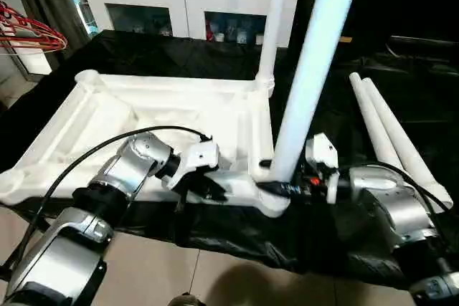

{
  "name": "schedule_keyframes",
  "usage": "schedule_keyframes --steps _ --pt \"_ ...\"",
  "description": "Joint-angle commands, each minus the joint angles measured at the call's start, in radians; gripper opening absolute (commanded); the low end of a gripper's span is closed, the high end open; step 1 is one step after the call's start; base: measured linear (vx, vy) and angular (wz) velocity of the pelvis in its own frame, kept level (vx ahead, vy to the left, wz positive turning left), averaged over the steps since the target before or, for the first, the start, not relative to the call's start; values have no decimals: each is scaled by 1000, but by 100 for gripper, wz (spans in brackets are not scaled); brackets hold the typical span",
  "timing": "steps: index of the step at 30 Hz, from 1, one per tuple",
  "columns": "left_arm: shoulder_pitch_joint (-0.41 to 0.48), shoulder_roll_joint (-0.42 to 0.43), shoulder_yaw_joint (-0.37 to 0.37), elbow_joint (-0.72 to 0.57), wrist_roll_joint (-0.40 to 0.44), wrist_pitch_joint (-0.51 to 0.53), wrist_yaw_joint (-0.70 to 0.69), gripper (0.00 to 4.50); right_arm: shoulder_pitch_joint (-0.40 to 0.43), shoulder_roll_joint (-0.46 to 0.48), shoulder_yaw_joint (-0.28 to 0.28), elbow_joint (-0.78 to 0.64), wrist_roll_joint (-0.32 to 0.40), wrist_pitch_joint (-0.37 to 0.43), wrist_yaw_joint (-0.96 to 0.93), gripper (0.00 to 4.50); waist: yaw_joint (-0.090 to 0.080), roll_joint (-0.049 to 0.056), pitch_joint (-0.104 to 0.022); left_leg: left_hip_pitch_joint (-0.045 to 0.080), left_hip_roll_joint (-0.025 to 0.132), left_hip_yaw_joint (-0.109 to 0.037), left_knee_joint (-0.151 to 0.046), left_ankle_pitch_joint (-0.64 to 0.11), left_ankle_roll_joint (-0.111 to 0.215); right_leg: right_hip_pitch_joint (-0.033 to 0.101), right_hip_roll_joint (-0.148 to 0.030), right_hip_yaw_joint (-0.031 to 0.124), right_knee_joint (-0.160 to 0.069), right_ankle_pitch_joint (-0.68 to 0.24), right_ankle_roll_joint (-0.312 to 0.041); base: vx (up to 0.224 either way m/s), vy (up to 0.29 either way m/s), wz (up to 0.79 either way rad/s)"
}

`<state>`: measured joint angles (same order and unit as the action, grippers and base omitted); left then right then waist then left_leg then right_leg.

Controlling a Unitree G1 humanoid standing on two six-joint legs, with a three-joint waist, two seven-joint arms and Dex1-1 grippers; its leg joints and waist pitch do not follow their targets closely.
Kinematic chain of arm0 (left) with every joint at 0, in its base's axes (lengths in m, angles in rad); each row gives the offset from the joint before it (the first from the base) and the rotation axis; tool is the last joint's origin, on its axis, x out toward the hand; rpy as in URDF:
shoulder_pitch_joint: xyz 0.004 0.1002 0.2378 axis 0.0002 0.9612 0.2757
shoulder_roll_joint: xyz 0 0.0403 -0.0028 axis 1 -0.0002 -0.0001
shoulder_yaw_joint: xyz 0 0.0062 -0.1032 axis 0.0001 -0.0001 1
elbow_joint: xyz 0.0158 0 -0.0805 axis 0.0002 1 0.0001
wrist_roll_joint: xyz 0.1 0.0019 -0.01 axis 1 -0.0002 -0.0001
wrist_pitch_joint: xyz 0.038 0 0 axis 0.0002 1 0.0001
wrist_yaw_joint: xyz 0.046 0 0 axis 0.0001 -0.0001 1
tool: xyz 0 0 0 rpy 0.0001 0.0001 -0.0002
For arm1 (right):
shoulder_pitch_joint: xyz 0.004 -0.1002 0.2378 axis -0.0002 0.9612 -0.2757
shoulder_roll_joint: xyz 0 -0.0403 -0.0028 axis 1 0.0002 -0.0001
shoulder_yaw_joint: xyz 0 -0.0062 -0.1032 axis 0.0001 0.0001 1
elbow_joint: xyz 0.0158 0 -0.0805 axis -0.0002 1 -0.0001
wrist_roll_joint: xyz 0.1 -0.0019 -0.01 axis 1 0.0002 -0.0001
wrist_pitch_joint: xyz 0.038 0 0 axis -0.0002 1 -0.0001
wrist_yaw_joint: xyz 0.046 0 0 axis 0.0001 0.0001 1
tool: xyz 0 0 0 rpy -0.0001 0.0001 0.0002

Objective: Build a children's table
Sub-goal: Insert table leg to table base

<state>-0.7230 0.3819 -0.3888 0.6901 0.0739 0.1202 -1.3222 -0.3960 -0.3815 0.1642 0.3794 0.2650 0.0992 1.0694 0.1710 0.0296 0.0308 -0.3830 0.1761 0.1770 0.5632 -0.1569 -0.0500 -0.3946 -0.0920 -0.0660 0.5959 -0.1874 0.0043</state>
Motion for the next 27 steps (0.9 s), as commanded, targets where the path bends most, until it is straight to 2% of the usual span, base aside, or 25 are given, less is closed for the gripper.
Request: schedule_keyframes --steps 1,3,5,7,11,14,17,18,19,20,22,24,27 --pt "-31 -19 36 -10 -12 21 55 0 25 13 17 75 -46 51 -67 189 -2 -2 -39 23 60 -26 -83 -399 -17 30 -76 45 -85 -361 -189 0 0 0" --pt "-30 -56 58 -25 -12 56 143 0 6 64 -21 115 -55 45 -198 189 -7 -1 -42 24 61 -27 -85 -404 -31 28 -77 45 -84 -352 -190 0 0 0" --pt "-27 -83 72 -39 -14 82 199 0 -9 95 -43 150 -61 49 -281 189 -11 0 -45 19 58 -31 -85 -393 -37 32 -75 41 -80 -327 -187 0 0 0" --pt "-21 -111 81 -59 -12 106 252 0 -36 126 -63 213 -71 44 -374 189 -16 -2 -45 21 57 -26 -82 -383 -36 31 -75 43 -80 -298 -196 0 0 0" --pt "-19 -120 82 -66 -10 114 270 0 -48 137 -70 240 -76 40 -408 189 -18 -1 -49 16 54 -23 -76 -329 -8 37 -70 42 -78 -234 -194 0 0 0" --pt "-19 -120 82 -66 -10 114 270 0 -48 137 -70 240 -76 40 -408 189 -19 -1 -50 16 54 -22 -75 -308 4 38 -65 40 -71 -170 -208 0 0 0" --pt "-15 -129 82 -76 -4 125 292 0 -60 148 -75 268 -83 32 -443 189 -22 3 -46 17 54 -22 -77 -345 -4 37 -67 39 -75 -211 -212 0 0 0" --pt "25 -204 74 -144 19 191 389 0 -139 221 -110 412 -80 22 -591 189 -27 3 -43 17 57 -26 -80 -372 -20 36 -75 39 -75 -253 -221 0 0 0" --pt "35 -222 71 -158 23 206 415 0 -158 240 -119 444 -81 20 -624 189 -34 3 -41 19 56 -27 -82 -396 -32 34 -74 38 -82 -312 -209 0 0 0" --pt "40 -230 69 -164 26 210 426 0 -167 250 -123 456 -81 19 -639 189 -34 4 -42 22 56 -27 -81 -407 -36 33 -76 39 -83 -338 -202 0 0 0" --pt "48 -236 65 -165 29 205 439 0 -176 265 -123 460 -86 11 -648 189 -37 3 -38 20 53 -29 -84 -429 -36 31 -73 39 -93 -391 -174 0 0 0" --pt "51 -233 63 -165 28 204 445 0 -180 276 -125 461 -97 1 -644 189 -35 3 -42 22 53 -28 -83 -423 -32 28 -69 42 -92 -354 -161 0 0 0" --pt "50 -228 63 -166 25 206 447 0 -185 284 -130 466 -102 -6 -646 189 -34 4 -42 21 52 -26 -83 -409 -26 29 -67 42 -89 -315 -169 0 0 0"
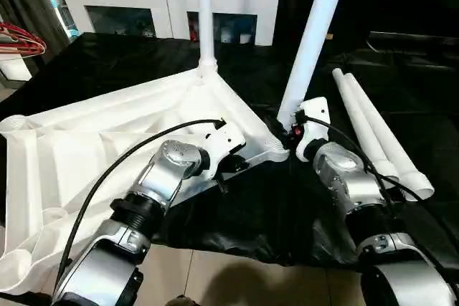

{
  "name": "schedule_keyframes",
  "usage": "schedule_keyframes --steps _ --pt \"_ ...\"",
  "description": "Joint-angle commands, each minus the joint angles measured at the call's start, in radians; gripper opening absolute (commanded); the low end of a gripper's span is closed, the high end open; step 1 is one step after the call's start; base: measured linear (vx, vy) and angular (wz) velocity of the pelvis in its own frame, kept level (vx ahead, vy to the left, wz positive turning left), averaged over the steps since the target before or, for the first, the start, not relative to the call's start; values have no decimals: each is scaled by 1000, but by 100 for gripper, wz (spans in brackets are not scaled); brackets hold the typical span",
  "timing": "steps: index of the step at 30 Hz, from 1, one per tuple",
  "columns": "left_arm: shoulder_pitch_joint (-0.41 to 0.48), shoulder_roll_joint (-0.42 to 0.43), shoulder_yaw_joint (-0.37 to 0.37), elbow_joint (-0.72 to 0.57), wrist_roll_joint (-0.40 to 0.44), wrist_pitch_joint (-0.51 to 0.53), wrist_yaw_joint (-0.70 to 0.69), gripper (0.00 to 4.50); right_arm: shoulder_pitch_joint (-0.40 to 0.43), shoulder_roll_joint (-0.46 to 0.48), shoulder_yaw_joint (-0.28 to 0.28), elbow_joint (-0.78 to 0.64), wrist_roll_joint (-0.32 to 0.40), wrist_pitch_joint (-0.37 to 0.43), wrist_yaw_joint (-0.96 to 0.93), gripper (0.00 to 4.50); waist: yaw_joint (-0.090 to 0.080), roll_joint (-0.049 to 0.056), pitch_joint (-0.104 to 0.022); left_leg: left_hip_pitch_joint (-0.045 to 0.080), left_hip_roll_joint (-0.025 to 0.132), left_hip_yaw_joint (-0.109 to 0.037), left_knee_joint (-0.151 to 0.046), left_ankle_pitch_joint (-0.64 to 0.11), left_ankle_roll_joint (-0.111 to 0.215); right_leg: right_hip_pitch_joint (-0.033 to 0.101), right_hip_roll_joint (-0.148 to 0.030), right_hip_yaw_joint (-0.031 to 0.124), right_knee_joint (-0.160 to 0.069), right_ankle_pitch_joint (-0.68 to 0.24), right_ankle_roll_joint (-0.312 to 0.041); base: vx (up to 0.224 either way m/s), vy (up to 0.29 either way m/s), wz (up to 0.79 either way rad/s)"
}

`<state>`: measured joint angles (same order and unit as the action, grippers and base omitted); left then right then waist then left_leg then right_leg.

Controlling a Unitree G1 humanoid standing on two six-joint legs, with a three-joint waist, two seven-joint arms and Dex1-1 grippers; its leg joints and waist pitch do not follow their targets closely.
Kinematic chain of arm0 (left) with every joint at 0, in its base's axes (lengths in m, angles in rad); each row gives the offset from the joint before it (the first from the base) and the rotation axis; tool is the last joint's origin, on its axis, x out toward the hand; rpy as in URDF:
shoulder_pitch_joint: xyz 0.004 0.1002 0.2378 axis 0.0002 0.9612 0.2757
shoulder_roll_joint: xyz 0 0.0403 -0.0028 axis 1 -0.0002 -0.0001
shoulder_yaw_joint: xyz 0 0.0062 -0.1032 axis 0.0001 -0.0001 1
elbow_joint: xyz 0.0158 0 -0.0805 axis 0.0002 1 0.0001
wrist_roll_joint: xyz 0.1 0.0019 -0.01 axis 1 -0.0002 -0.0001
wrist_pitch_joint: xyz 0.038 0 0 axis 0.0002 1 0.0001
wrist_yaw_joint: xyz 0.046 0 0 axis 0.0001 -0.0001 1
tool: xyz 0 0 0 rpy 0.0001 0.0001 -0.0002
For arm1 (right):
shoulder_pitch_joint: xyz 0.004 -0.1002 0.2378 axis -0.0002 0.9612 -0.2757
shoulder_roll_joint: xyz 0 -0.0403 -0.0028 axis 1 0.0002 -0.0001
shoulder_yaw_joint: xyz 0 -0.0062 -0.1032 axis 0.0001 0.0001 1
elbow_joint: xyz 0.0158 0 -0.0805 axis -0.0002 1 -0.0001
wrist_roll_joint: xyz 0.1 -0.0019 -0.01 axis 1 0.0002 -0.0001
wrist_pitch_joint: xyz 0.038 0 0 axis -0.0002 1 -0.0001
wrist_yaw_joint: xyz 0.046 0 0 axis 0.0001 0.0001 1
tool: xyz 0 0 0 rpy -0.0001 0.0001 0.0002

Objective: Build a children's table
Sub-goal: Insert table leg to table base

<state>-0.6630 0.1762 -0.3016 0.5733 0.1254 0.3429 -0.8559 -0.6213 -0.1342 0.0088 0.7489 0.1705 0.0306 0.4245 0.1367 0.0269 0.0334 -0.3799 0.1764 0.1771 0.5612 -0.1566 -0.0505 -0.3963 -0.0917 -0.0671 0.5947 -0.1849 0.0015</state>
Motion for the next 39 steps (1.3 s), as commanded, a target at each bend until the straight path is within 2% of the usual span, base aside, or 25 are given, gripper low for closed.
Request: schedule_keyframes --steps 1,8,9,11,12,13,14,15,16,17,19,21,22,24,26,28,29,30,32,33,39 --pt "-11 -17 -24 -50 -30 -15 -19 0 34 38 26 107 -9 54 -6 189 0 5 -45 16 51 -26 -82 -408 -26 31 -67 42 -87 -320 -166 0 0 0" --pt "-8 -10 -13 -59 -19 -4 -22 0 -3 41 4 173 -16 8 -23 189 -9 7 -41 19 51 -28 -84 -446 -31 27 -68 42 -93 -379 -159 0 0 0" --pt "-10 -6 -14 -53 -19 -14 -28 0 -5 41 -5 174 -11 6 -12 224 -10 8 -41 21 51 -28 -84 -455 -31 25 -68 43 -95 -385 -158 0 0 0" --pt "-14 -1 -15 -44 -21 -25 -35 0 -8 38 -16 173 -4 8 3 224 -12 11 -42 22 52 -28 -84 -462 -32 24 -68 44 -95 -380 -159 0 0 0" --pt "-15 0 -15 -42 -22 -28 -36 0 -10 38 -20 173 -4 9 6 264 -12 9 -42 20 52 -28 -85 -456 -31 26 -67 43 -93 -369 -162 0 0 0" --pt "-18 4 -14 -38 -26 -36 -43 0 -11 34 -23 170 1 6 23 266 -11 14 -42 20 52 -28 -84 -451 -29 26 -68 43 -92 -358 -168 0 0 0" --pt "-18 4 -15 -37 -26 -37 -44 0 -11 33 -23 169 1 6 25 266 -12 11 -43 19 52 -27 -84 -445 -29 28 -68 44 -92 -348 -171 0 0 0" --pt "-21 8 -15 -33 -28 -49 -49 0 -12 29 -25 166 4 3 38 270 -9 9 -49 18 52 -26 -81 -412 -24 32 -67 43 -86 -301 -181 0 0 0" --pt "-22 12 -15 -30 -29 -59 -54 0 -15 25 -26 168 6 -3 50 297 -8 11 -51 14 52 -23 -78 -372 -13 34 -65 43 -80 -234 -194 0 0 0" --pt "-23 14 -15 -29 -31 -62 -61 0 -14 21 -27 165 9 -4 64 297 -7 15 -51 13 52 -22 -77 -355 -8 35 -64 42 -77 -210 -200 0 0 0" --pt "-24 19 -15 -28 -35 -66 -73 0 -13 14 -29 158 16 -6 91 315 -7 14 -52 11 51 -21 -73 -324 5 39 -62 40 -72 -156 -216 0 0 0" --pt "-19 36 -22 -36 -44 -83 -118 0 7 -16 -18 104 19 2 166 324 1 14 -57 9 51 -17 -65 -265 28 44 -60 39 -62 -76 -236 0 0 0" --pt "-19 36 -22 -36 -44 -83 -118 0 7 -16 -18 104 19 2 166 346 5 15 -57 9 51 -15 -62 -248 35 43 -60 39 -60 -52 -240 0 0 0" --pt "-8 65 -33 -45 -56 -115 -185 0 40 -61 16 30 11 12 264 353 15 13 -60 7 51 -13 -54 -193 65 47 -58 35 -52 18 -249 0 0 0" --pt "1 95 -39 -46 -75 -164 -258 0 78 -111 49 -48 19 22 387 353 19 13 -58 5 50 -12 -52 -193 82 48 -58 33 -54 2 -251 0 0 0" --pt "4 107 -41 -50 -84 -170 -290 0 95 -131 64 -82 25 28 435 353 22 11 -57 4 53 -11 -52 -201 87 47 -60 34 -54 -28 -248 0 0 0" --pt "5 112 -41 -51 -88 -167 -304 0 101 -139 70 -94 27 30 453 353 23 13 -55 5 56 -13 -55 -216 81 44 -63 35 -56 -69 -248 0 0 0" --pt "9 132 -47 -56 -98 -183 -356 0 121 -170 92 -134 30 39 510 353 24 11 -52 7 57 -14 -57 -236 72 44 -64 35 -60 -118 -243 0 0 0" --pt "9 145 -52 -52 -99 -193 -381 0 135 -187 103 -160 31 43 547 353 27 11 -52 7 57 -14 -58 -247 64 42 -65 37 -62 -154 -238 0 0 0" --pt "6 165 -58 -40 -98 -214 -419 0 156 -217 123 -203 25 42 596 353 29 11 -51 9 59 -14 -58 -248 64 41 -64 39 -63 -161 -230 0 0 0" --pt "0 204 -77 -21 -101 -255 -508 0 203 -277 156 -297 28 47 703 353 40 8 -55 8 58 -13 -50 -196 83 41 -64 38 -53 -92 -246 0 0 0"
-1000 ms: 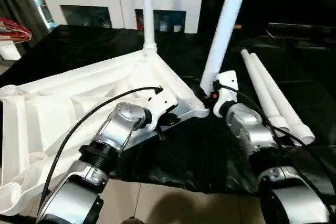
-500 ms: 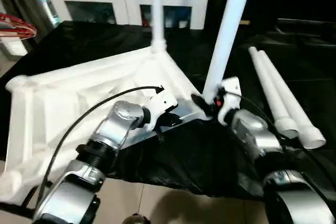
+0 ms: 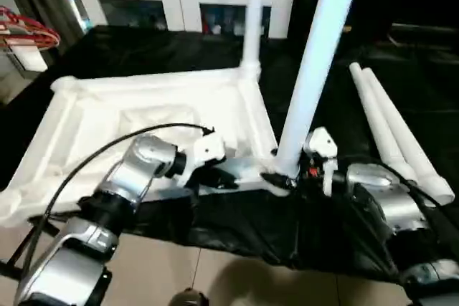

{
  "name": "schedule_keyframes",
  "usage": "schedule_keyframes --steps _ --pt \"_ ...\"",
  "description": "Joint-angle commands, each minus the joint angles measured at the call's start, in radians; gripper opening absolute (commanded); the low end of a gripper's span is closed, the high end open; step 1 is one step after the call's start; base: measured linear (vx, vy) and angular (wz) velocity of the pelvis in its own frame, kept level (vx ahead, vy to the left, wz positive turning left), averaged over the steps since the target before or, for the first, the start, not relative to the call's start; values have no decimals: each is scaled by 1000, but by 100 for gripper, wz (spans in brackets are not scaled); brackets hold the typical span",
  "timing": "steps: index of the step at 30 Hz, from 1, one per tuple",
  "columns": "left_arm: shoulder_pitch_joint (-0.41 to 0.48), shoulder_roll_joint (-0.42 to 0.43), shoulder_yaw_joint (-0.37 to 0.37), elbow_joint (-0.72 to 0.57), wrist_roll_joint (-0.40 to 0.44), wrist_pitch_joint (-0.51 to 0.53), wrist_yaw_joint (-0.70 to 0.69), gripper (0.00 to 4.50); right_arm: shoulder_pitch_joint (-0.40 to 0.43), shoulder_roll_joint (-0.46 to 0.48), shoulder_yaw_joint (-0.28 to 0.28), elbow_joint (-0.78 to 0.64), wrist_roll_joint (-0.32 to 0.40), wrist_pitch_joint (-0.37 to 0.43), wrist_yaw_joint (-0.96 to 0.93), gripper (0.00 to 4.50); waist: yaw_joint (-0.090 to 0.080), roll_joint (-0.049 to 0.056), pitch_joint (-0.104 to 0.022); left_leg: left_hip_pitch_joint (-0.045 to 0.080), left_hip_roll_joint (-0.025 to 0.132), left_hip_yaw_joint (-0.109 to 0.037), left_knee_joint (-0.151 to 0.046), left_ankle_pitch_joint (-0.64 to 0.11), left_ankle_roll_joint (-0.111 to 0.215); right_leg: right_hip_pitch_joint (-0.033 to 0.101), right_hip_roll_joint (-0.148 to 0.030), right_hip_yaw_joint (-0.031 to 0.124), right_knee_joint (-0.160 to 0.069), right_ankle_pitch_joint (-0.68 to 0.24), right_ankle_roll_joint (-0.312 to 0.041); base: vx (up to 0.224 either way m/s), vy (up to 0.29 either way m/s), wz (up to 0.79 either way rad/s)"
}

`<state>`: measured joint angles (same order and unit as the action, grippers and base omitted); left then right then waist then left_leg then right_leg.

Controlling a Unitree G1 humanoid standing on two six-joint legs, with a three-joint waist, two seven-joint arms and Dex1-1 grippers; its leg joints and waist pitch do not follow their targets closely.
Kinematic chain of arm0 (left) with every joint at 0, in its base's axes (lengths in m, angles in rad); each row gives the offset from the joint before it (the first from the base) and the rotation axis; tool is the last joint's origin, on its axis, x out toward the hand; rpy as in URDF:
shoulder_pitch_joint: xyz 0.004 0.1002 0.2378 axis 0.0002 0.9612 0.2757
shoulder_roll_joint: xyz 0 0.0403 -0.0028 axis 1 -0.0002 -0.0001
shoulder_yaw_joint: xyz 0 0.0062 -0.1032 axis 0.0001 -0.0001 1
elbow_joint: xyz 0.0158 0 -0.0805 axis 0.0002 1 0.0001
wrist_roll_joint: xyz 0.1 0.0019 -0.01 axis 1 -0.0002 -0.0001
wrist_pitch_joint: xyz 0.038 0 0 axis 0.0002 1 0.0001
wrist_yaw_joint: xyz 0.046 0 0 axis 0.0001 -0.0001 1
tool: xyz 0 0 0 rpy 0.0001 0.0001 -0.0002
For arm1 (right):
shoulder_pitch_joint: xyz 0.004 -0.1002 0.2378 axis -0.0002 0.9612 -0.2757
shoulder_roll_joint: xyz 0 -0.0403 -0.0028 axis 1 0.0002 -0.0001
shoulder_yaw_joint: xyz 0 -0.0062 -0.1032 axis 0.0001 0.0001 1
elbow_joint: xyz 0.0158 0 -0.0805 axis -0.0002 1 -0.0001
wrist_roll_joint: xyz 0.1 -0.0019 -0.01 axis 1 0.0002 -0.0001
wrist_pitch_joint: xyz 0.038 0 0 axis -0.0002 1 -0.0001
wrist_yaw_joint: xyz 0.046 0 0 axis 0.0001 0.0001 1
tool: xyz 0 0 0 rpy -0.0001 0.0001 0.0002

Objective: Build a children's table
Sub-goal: Insert table leg to table base

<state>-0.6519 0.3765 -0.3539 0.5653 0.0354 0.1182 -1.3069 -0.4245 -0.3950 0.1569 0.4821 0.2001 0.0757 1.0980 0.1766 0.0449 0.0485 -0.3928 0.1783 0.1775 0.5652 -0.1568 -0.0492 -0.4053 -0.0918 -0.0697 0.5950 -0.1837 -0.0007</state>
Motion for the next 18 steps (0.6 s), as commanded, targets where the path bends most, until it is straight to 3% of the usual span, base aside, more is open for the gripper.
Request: schedule_keyframes --steps 1,4,5,8,10,18 --pt "-11 4 -26 -13 -11 -31 -61 0 8 -18 9 -33 -1 2 34 353 1 -10 -71 21 56 -13 -53 -190 83 50 -64 40 -52 -89 -244 0 0 0" --pt "-13 14 -34 -5 -12 -46 -98 0 22 -38 21 -60 3 2 70 353 3 -10 -70 21 56 -13 -53 -197 84 49 -65 40 -53 -103 -248 0 0 0" --pt "-16 18 -41 1 -10 -59 -114 0 25 -46 26 -68 4 3 81 326 4 -9 -70 22 57 -14 -52 -205 83 49 -66 41 -54 -114 -249 0 0 0" --pt "-20 20 -43 12 -8 -68 -124 0 27 -49 27 -76 5 8 90 318 4 -9 -69 20 56 -15 -54 -218 74 49 -66 40 -55 -138 -245 0 0 0" --pt "-24 20 -45 24 -7 -77 -126 0 29 -50 27 -82 6 9 93 288 6 -8 -69 21 55 -15 -53 -222 68 48 -66 41 -55 -150 -242 0 0 0" --pt "-29 5 -27 54 -7 -70 -96 0 60 -15 33 -104 12 25 69 279 18 -8 -74 22 55 -15 -48 -201 71 49 -65 40 -49 -111 -247 0 0 0"
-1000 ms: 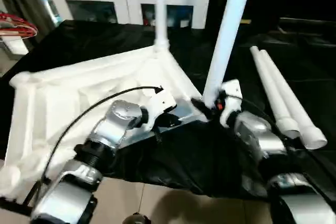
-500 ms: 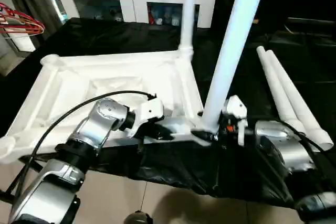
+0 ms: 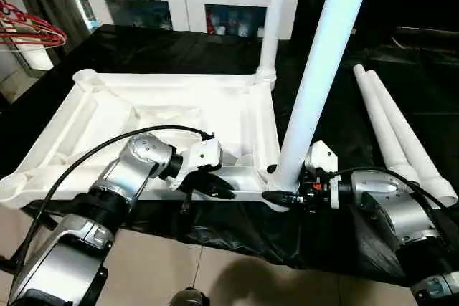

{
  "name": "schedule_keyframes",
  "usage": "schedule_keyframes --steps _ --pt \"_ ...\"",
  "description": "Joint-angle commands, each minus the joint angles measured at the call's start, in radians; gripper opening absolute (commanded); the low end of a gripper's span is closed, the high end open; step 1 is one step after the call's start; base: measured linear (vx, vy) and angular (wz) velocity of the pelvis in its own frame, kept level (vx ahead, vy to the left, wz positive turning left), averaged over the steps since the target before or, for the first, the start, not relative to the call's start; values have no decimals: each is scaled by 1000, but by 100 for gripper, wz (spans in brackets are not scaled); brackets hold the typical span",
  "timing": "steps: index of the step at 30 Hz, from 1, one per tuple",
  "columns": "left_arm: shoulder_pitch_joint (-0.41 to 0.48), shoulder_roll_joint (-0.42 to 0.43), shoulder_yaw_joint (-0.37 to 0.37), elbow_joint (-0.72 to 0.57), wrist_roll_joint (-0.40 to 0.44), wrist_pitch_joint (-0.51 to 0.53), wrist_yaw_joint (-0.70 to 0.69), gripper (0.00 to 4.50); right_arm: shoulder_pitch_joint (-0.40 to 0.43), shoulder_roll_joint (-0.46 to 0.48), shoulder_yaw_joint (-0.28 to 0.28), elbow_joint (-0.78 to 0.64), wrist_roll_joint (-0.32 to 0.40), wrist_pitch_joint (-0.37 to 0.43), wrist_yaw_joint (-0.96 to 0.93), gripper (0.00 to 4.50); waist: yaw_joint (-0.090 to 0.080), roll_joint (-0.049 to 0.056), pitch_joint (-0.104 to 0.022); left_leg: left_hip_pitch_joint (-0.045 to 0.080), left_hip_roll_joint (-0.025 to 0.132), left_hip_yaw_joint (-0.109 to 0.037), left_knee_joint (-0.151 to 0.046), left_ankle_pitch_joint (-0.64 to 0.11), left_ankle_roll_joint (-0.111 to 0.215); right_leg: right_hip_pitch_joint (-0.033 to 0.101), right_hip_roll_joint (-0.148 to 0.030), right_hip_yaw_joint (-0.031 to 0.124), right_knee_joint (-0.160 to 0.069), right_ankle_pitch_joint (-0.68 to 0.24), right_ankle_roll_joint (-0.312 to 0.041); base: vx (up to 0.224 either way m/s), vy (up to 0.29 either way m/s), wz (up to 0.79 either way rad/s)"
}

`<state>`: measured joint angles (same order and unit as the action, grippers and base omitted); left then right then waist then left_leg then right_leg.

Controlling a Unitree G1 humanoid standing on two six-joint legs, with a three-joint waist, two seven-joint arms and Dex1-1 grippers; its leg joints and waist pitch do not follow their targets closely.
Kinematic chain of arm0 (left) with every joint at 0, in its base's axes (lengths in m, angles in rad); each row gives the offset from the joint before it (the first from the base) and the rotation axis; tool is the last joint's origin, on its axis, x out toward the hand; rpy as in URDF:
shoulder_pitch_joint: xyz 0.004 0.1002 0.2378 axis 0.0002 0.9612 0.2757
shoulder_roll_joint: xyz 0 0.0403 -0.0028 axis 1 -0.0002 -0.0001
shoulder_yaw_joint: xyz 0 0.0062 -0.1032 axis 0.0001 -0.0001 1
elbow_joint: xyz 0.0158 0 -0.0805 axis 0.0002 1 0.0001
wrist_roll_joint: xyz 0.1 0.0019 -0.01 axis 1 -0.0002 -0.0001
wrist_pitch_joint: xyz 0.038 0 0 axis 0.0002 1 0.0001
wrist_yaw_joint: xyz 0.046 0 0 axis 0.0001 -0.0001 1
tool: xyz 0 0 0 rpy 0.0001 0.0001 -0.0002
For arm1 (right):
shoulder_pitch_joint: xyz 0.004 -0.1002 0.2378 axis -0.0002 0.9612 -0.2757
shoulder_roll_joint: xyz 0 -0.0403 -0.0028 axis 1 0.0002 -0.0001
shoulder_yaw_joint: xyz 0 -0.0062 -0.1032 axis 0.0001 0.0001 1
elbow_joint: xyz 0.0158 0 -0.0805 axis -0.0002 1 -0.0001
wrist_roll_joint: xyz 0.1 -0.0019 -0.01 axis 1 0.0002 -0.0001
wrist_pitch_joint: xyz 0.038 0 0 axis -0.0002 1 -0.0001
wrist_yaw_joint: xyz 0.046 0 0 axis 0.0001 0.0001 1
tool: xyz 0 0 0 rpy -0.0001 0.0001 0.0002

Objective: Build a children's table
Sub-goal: Insert table leg to table base, then rotate leg to tighten

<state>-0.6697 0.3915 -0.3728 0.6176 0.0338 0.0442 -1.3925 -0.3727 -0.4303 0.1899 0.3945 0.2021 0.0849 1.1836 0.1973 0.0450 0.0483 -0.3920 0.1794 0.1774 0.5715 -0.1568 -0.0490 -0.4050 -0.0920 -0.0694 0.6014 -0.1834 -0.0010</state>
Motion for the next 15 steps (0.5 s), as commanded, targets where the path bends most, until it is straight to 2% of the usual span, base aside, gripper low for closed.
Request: schedule_keyframes --steps 1,3,4,5,6,7,8,9,11,12,13,15 --pt "-11 -10 -8 2 -6 4 -10 0 9 20 0 -17 10 15 -17 279 -3 -8 -74 21 54 -15 -54 -201 71 49 -65 40 -55 -111 -246 0 0 0" --pt "-18 -41 16 20 -11 28 58 0 11 57 -21 9 11 8 -80 279 -4 -9 -70 21 53 -14 -56 -225 59 47 -67 41 -60 -148 -246 0 0 0" --pt "-30 -72 35 46 -8 31 127 0 -4 98 -53 48 20 40 -160 278 -6 -9 -68 22 53 -16 -59 -247 46 46 -67 41 -63 -187 -240 0 0 0" --pt "-30 -72 35 46 -8 31 127 0 -4 98 -53 48 20 40 -160 278 -6 -9 -68 22 53 -16 -59 -247 46 46 -67 41 -63 -187 -240 0 0 0" --pt "-42 -108 49 71 0 43 206 0 -23 149 -86 103 13 21 -268 278 -10 -8 -63 25 53 -18 -64 -301 20 42 -70 43 -70 -277 -221 0 0 0" --pt "-45 -117 51 79 4 44 225 0 -28 163 -95 117 11 16 -299 278 -13 -9 -60 28 51 -21 -68 -339 0 42 -75 43 -77 -347 -205 0 0 0" --pt "-45 -117 51 79 4 44 225 0 -28 163 -95 117 11 16 -299 278 -13 -10 -60 30 51 -23 -68 -350 -6 41 -76 44 -80 -372 -194 0 0 0" --pt "-49 -147 51 91 19 55 285 0 -46 207 -121 161 5 14 -401 278 -19 -7 -61 28 52 -24 -71 -355 -16 40 -76 46 -79 -377 -184 0 0 0" --pt "-51 -175 50 94 32 71 338 0 -61 239 -134 203 -8 13 -486 278 -27 -8 -62 29 51 -25 -72 -351 -22 40 -74 46 -79 -356 -181 0 0 0" --pt "-51 -186 49 95 37 77 359 0 -67 252 -138 219 -15 13 -518 278 -35 -8 -62 25 49 -25 -72 -343 -20 43 -72 45 -78 -333 -186 0 0 0" --pt "-52 -216 51 94 48 97 414 0 -85 282 -142 266 -36 6 -593 278 -41 -1 -63 26 49 -24 -71 -344 -23 41 -70 45 -77 -313 -190 0 0 0" --pt "-53 -246 53 93 59 116 473 0 -109 312 -148 319 -60 -11 -670 278 -46 -3 -62 25 46 -23 -70 -342 -18 44 -70 43 -78 -311 -192 0 0 0"
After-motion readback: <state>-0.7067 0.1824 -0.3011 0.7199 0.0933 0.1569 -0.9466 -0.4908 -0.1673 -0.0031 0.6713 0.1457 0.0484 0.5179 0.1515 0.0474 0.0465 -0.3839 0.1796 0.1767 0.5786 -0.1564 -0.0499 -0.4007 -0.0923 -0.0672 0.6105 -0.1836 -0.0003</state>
